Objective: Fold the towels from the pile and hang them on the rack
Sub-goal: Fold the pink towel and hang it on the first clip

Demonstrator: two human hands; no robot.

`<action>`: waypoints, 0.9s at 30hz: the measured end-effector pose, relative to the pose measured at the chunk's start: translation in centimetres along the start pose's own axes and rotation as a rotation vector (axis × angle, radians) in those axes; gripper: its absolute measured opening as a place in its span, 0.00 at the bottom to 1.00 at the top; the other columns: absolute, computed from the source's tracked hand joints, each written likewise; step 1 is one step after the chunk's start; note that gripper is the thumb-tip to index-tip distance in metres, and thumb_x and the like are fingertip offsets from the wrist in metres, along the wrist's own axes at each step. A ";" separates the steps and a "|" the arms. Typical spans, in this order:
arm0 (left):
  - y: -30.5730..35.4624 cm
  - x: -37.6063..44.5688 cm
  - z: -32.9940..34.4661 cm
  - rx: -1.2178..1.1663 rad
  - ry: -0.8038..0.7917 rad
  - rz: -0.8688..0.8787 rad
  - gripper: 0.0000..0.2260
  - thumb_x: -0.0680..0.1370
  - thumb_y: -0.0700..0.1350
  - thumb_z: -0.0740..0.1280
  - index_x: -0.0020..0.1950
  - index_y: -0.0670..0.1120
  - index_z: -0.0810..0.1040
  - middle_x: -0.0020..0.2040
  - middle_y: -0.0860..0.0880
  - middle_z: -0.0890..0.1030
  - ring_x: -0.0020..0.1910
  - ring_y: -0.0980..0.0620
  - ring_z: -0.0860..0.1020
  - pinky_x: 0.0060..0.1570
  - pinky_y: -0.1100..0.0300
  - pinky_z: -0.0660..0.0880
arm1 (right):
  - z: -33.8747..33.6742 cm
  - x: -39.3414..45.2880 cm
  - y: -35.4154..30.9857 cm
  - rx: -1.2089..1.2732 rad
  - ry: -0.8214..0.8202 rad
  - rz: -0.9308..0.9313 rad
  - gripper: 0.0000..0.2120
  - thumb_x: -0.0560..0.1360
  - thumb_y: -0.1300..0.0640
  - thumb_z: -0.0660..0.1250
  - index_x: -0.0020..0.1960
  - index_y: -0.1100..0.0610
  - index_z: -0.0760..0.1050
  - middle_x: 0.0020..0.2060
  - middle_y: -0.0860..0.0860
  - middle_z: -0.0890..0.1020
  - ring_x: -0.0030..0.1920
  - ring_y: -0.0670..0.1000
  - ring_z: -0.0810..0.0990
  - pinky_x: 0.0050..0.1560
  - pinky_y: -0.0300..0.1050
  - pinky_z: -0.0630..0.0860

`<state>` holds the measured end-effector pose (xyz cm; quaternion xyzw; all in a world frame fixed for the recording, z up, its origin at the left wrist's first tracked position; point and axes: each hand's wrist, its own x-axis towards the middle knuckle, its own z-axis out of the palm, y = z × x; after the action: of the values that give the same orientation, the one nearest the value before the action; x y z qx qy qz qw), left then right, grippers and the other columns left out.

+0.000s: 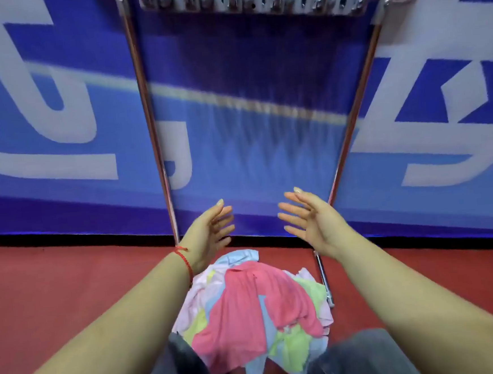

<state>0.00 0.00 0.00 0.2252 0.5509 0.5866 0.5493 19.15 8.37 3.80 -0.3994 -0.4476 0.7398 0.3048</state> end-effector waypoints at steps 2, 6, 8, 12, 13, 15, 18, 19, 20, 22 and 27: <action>-2.0 1.1 -1.2 -0.028 0.027 -0.075 0.18 0.79 0.56 0.56 0.62 0.47 0.73 0.66 0.45 0.73 0.64 0.46 0.71 0.60 0.54 0.65 | -0.5 1.6 2.3 -0.010 0.030 0.081 0.11 0.77 0.50 0.60 0.57 0.51 0.74 0.60 0.55 0.77 0.58 0.54 0.76 0.56 0.47 0.70; -7.0 4.2 -3.3 -0.070 0.058 -0.189 0.18 0.79 0.55 0.56 0.63 0.46 0.73 0.61 0.46 0.75 0.57 0.49 0.75 0.53 0.56 0.70 | -2.3 4.6 7.8 -0.022 0.050 0.214 0.15 0.77 0.49 0.60 0.61 0.53 0.72 0.58 0.55 0.77 0.53 0.52 0.78 0.47 0.43 0.74; -8.7 5.8 -3.9 -0.056 0.077 -0.236 0.17 0.79 0.55 0.56 0.62 0.47 0.73 0.60 0.47 0.75 0.56 0.49 0.74 0.55 0.56 0.69 | -3.2 6.5 9.7 -0.022 0.056 0.257 0.15 0.77 0.48 0.61 0.60 0.53 0.73 0.55 0.53 0.78 0.51 0.50 0.78 0.50 0.43 0.74; -13.4 9.4 -5.8 -0.001 0.147 -0.352 0.15 0.79 0.55 0.57 0.60 0.48 0.74 0.59 0.47 0.76 0.52 0.50 0.75 0.54 0.55 0.67 | -4.6 10.6 13.9 -0.047 0.089 0.358 0.13 0.76 0.46 0.61 0.56 0.51 0.75 0.56 0.53 0.79 0.54 0.51 0.78 0.54 0.47 0.72; -14.6 10.2 -6.2 0.021 0.175 -0.386 0.14 0.79 0.54 0.57 0.59 0.48 0.74 0.59 0.47 0.77 0.51 0.50 0.75 0.53 0.56 0.67 | -5.0 11.4 15.2 -0.050 0.100 0.395 0.14 0.76 0.46 0.61 0.58 0.51 0.75 0.58 0.53 0.78 0.55 0.52 0.77 0.55 0.48 0.72; -16.6 11.9 -6.8 0.078 0.222 -0.448 0.12 0.79 0.54 0.59 0.56 0.49 0.74 0.60 0.46 0.77 0.52 0.48 0.75 0.50 0.56 0.68 | -5.7 12.7 17.7 -0.041 0.126 0.475 0.19 0.75 0.45 0.62 0.62 0.54 0.74 0.59 0.54 0.78 0.57 0.54 0.77 0.52 0.47 0.72; -19.6 14.7 -7.1 0.138 0.229 -0.491 0.14 0.78 0.54 0.61 0.59 0.49 0.74 0.63 0.45 0.76 0.51 0.49 0.75 0.50 0.57 0.69 | -6.3 14.6 20.4 -0.042 0.150 0.581 0.21 0.76 0.45 0.61 0.62 0.57 0.73 0.52 0.53 0.79 0.52 0.53 0.78 0.47 0.45 0.74; -20.6 15.6 -7.1 0.151 0.231 -0.503 0.17 0.78 0.54 0.61 0.63 0.47 0.74 0.64 0.44 0.75 0.52 0.49 0.74 0.51 0.57 0.68 | -6.4 15.4 21.0 -0.043 0.146 0.596 0.19 0.76 0.46 0.61 0.62 0.57 0.73 0.50 0.52 0.79 0.50 0.52 0.78 0.47 0.45 0.73; -21.4 16.5 -6.9 0.163 0.239 -0.515 0.20 0.78 0.54 0.61 0.66 0.46 0.72 0.65 0.45 0.74 0.54 0.48 0.74 0.52 0.56 0.68 | -6.3 16.4 21.3 -0.041 0.141 0.601 0.18 0.77 0.46 0.60 0.61 0.56 0.73 0.48 0.51 0.79 0.48 0.52 0.78 0.47 0.45 0.73; -23.1 18.0 -6.7 0.162 0.272 -0.547 0.22 0.79 0.54 0.60 0.69 0.44 0.69 0.67 0.45 0.72 0.60 0.46 0.72 0.56 0.55 0.67 | -6.4 18.5 22.4 -0.039 0.143 0.608 0.18 0.77 0.46 0.60 0.61 0.55 0.72 0.47 0.51 0.78 0.48 0.51 0.77 0.48 0.45 0.73; -27.2 20.9 -7.1 0.205 0.379 -0.548 0.22 0.79 0.54 0.60 0.69 0.45 0.69 0.58 0.47 0.75 0.56 0.45 0.74 0.57 0.54 0.70 | -7.4 22.4 26.0 -0.060 0.184 0.656 0.19 0.76 0.44 0.61 0.62 0.53 0.71 0.50 0.50 0.76 0.56 0.54 0.75 0.55 0.48 0.69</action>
<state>-1.51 10.11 -33.51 0.0101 0.7390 0.3906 0.5488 12.01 18.80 -28.92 -0.5960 -0.2874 0.7457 0.0779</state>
